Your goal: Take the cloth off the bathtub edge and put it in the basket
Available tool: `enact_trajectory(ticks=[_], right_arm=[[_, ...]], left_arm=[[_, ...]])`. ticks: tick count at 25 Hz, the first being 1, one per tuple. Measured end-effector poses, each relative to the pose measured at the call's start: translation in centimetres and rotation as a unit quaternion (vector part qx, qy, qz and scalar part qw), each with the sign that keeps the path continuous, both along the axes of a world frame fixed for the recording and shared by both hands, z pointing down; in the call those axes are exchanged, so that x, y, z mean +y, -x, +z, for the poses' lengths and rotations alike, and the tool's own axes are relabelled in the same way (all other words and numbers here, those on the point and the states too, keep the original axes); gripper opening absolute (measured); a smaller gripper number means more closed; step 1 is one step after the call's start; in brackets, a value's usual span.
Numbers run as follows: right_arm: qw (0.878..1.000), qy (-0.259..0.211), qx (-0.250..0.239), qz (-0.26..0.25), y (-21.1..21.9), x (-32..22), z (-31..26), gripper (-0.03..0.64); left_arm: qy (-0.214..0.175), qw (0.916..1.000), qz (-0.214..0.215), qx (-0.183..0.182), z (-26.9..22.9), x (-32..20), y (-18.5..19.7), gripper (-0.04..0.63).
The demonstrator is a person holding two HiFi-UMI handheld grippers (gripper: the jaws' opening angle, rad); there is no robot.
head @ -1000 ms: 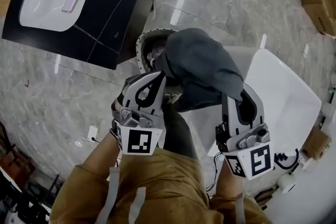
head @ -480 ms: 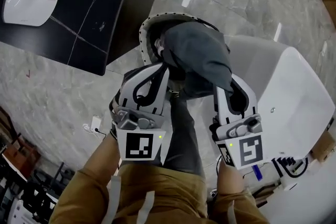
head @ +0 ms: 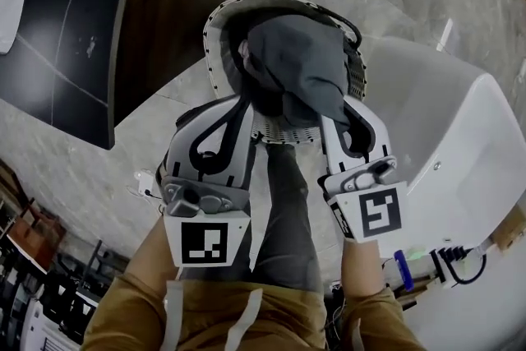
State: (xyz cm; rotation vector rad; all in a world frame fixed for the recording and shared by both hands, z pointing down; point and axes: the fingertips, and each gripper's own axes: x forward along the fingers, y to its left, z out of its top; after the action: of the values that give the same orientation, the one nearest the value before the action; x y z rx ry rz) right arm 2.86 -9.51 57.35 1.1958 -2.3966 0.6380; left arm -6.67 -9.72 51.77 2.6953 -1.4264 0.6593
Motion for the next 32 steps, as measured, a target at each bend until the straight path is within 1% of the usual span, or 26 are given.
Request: enact_trajectory(ticks=[6, 8, 11, 13, 18, 20, 22, 24, 28, 32], right_arm=[[0.997, 0.044, 0.041, -0.043, 1.2, 0.4, 8.1, 0.051], [0.995, 0.050, 0.058, -0.061, 1.2, 0.5, 10.1, 0.054], [0.992, 0.065, 0.082, -0.073, 0.7, 0.8, 12.9, 0.055], [0.989, 0.078, 0.094, -0.079, 0.4, 1.1, 14.7, 0.072], [0.983, 0.108, 0.109, -0.104, 0.0, 2.4, 17.9, 0.154], [0.982, 0.112, 0.113, -0.104, -0.3, 2.7, 18.7, 0.193], [0.982, 0.106, 0.116, -0.102, -0.5, 2.8, 19.0, 0.238], [0.983, 0.097, 0.116, -0.102, -0.5, 2.8, 18.7, 0.257], [0.983, 0.085, 0.116, -0.114, 0.0, 3.1, 17.4, 0.259], [0.981, 0.049, 0.118, -0.146, 1.5, 4.0, 14.2, 0.256]], left_arm=[[0.012, 0.9999, -0.012, 0.003, 3.6, -0.1, 0.1, 0.005], [0.011, 0.9998, -0.014, 0.002, 4.6, -0.1, 0.2, 0.005], [0.010, 0.9997, -0.021, 0.003, 6.3, -0.4, 0.2, 0.005], [0.014, 0.9995, -0.027, 0.005, 7.4, -0.3, 0.0, 0.005], [0.018, 0.9994, -0.026, 0.016, 8.6, 0.4, -0.9, 0.005], [0.020, 0.9993, -0.028, 0.017, 9.3, 0.7, -1.0, 0.005], [0.024, 0.9990, -0.033, 0.015, 10.0, 1.1, -1.0, 0.005], [0.025, 0.9988, -0.038, 0.016, 10.2, 1.4, -0.9, 0.005], [0.020, 0.9989, -0.039, 0.020, 9.2, 2.0, -1.1, 0.005], [0.014, 0.9992, -0.032, 0.018, 6.6, 2.5, -1.1, 0.006]])
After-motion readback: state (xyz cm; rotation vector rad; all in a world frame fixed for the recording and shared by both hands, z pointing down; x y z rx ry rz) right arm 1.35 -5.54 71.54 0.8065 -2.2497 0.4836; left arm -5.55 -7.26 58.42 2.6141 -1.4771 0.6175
